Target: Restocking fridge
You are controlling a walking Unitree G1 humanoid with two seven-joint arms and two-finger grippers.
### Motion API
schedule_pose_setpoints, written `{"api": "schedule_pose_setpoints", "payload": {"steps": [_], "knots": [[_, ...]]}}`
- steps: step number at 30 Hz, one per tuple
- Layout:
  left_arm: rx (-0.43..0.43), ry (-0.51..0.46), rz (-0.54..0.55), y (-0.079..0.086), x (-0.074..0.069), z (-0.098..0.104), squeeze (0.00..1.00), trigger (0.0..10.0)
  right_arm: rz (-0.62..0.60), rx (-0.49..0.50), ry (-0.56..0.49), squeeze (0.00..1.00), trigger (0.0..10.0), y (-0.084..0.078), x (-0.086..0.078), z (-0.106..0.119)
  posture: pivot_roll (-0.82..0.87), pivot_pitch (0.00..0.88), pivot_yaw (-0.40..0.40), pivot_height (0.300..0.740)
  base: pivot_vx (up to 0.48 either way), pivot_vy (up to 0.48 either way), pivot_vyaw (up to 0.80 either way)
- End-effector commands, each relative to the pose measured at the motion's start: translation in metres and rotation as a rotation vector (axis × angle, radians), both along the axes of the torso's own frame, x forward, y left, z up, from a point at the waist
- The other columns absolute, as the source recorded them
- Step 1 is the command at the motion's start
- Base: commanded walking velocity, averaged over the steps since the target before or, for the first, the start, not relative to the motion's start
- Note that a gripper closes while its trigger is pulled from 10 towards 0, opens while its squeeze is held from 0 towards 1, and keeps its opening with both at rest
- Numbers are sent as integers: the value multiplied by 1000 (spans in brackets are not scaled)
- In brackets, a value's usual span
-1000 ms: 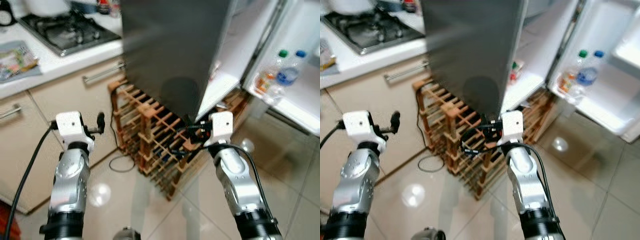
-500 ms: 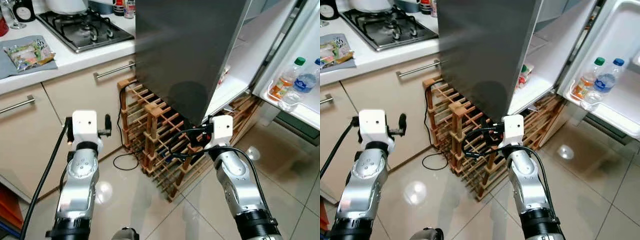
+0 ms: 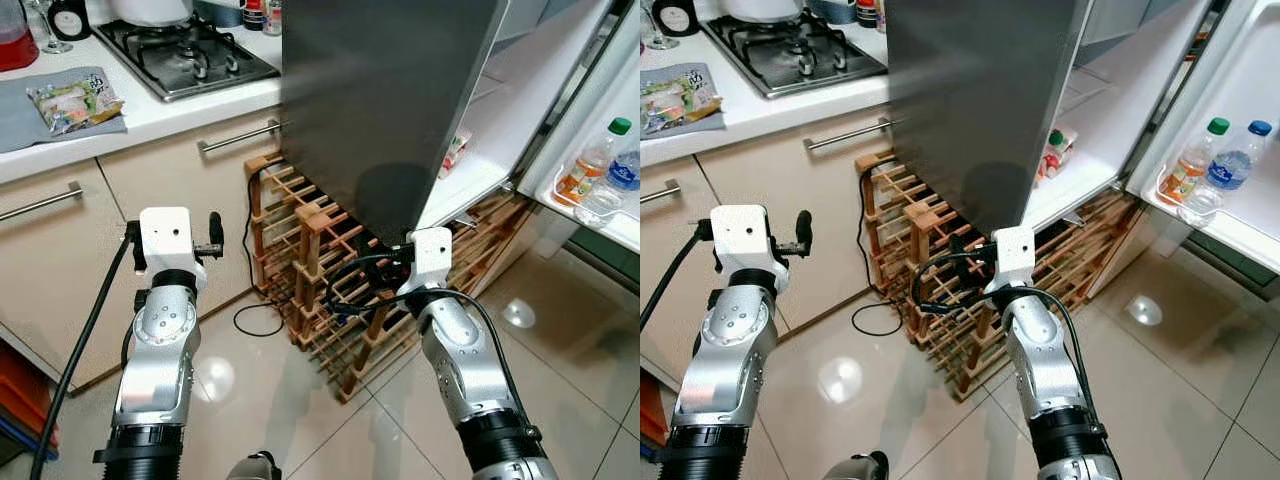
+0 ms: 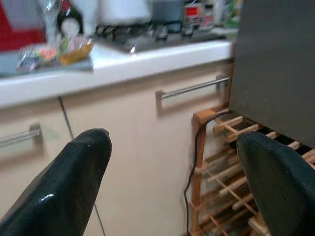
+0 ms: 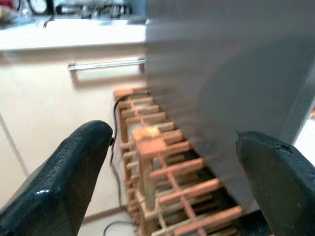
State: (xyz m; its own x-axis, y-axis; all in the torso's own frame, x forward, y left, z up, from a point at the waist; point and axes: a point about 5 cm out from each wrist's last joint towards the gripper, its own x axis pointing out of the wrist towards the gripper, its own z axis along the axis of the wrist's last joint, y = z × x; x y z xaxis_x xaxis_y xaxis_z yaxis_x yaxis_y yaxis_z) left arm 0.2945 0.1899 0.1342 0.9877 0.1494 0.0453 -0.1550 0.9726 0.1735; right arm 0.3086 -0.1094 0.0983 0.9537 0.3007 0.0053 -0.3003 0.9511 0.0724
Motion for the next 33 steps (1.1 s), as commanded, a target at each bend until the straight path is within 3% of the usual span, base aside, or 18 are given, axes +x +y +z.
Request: {"api": "schedule_pose_setpoints", "payload": {"steps": [1, 2, 3, 6, 10, 13, 14, 17, 22, 33], "knots": [[-4, 31, -24, 3, -4, -13, 0, 10000, -74, -18, -37, 380, 10000, -10, 3, 7, -43, 0, -33, 740, 0, 0, 0], [-28, 40, -19, 9, -8, -18, 0, 10000, -113, -27, -44, 329, 10000, -15, 3, 9, -46, 0, -31, 740, 0, 0, 0], [-57, 23, -1, 17, -16, -19, 0, 10000, -141, -26, -57, 0, 10000, -23, 2, 11, -50, 0, -27, 740, 0, 0, 0], [-87, -30, 11, 25, -27, -12, 0, 10000, -129, 3, -73, 0, 10000, -32, -4, 14, -49, 0, -25, 740, 0, 0, 288], [-64, -40, 22, 15, -19, -5, 0, 10000, -113, 4, -50, 0, 10000, -27, -4, 10, -53, 0, -29, 740, 0, 0, 334], [-92, -41, 49, 14, -15, -4, 0, 10000, -99, -7, -53, 27, 10000, -23, -4, 10, -53, 0, -29, 740, 0, 0, 0], [-101, -26, 75, 15, -13, -5, 0, 10000, -96, -10, -47, 122, 10000, -22, -2, 9, -51, 0, -32, 740, 371, -296, 0], [-149, -3, 85, 12, -11, -8, 0, 10000, -92, -12, -25, 161, 10000, -21, 0, 7, -51, 0, -32, 740, 245, 53, 0], [-97, 16, 63, 6, -9, -7, 0, 10000, -53, -20, -9, 220, 10000, -16, -2, 3, -44, 0, -43, 740, 0, 475, 0], [-70, 0, 42, -4, -1, 2, 0, 10000, -33, -14, -1, 298, 10000, -15, -2, 3, -53, 0, -49, 740, 0, -43, 0]]}}
